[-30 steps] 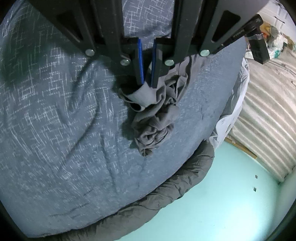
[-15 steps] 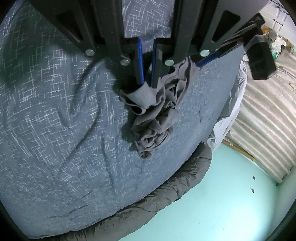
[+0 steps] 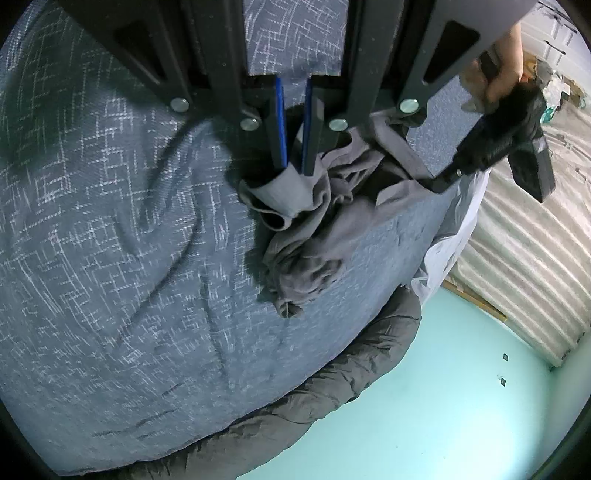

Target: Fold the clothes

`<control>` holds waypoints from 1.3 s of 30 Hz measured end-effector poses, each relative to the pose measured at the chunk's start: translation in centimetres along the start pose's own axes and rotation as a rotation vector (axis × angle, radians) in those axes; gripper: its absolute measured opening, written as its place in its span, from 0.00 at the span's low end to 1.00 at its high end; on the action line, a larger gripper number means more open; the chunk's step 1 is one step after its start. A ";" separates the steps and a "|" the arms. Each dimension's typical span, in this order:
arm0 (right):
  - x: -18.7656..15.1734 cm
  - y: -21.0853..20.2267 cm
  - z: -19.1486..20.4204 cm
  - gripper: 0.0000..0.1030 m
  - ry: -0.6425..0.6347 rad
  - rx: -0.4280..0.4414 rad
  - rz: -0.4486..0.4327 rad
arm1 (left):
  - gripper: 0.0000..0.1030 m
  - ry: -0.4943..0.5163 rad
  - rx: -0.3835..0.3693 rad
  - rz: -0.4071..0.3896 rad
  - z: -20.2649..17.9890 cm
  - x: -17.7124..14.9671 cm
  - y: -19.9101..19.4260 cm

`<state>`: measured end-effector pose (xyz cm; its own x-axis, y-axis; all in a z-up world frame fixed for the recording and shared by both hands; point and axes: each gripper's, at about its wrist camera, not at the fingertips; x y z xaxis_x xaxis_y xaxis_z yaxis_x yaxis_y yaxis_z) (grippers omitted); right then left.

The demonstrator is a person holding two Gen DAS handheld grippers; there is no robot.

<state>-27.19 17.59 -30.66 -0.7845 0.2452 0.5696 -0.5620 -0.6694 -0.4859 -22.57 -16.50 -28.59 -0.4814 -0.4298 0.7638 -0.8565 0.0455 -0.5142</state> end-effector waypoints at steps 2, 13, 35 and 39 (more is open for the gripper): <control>0.0 0.0 0.1 0.07 -0.005 0.000 0.001 | 0.01 -0.044 0.056 -0.032 2.1 0.6 -0.5; 0.2 0.6 0.5 0.07 -0.006 -0.003 -0.008 | 0.47 -0.026 0.040 0.071 3.3 -1.3 -2.3; 1.6 -1.2 -0.4 0.50 -0.013 -0.160 -0.071 | 0.47 0.195 0.024 0.276 1.5 -7.7 -4.2; 1.0 0.1 0.1 0.52 -0.046 -0.154 -0.029 | 0.47 0.208 0.014 0.292 1.3 -8.1 -4.2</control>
<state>-28.04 17.71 -30.11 -0.7563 0.2282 0.6132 -0.6209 -0.5460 -0.5626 -14.85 -14.43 -33.14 -0.7347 -0.2077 0.6459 -0.6749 0.1267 -0.7270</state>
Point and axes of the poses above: each gripper's, at about its wrist camera, not at the fingertips, and y roughly the way its jaws point, z to its left, x to its top, and after that the axes turned 9 degrees about -z, right-handed
